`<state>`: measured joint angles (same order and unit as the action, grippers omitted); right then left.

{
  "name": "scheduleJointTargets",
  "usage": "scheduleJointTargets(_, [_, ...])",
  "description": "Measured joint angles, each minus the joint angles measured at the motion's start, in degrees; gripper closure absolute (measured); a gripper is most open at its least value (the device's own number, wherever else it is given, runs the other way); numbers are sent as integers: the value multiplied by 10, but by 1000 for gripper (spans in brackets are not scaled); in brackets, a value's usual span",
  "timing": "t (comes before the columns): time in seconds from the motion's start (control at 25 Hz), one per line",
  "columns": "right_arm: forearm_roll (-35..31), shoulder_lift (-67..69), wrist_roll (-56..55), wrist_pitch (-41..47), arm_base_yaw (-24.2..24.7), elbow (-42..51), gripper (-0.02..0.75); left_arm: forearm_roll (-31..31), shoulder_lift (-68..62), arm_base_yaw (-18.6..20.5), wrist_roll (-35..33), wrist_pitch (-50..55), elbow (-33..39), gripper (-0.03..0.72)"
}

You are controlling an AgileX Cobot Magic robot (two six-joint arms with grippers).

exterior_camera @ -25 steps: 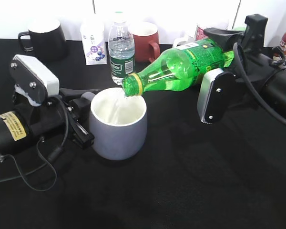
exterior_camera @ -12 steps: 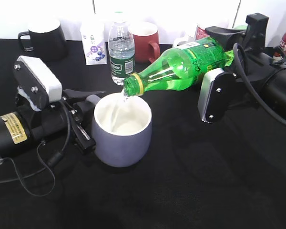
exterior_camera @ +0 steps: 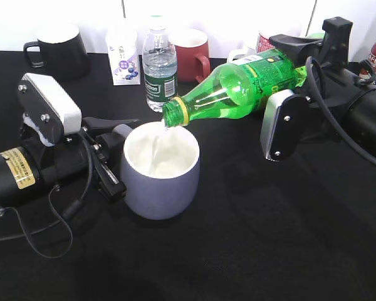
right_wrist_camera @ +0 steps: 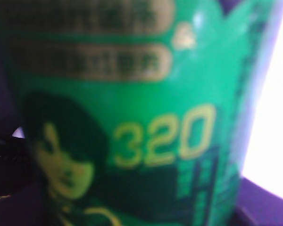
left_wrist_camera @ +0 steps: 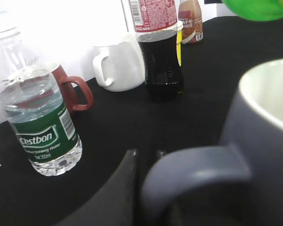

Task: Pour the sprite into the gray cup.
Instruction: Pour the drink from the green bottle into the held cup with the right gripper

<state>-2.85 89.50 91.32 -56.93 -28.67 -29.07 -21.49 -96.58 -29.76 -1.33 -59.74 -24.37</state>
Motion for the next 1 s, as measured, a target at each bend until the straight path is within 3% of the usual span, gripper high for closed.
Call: scheduleJointTargets(1.0, [-2,0,-13,1,0,0,323,0,0,0,-1,0,0,621])
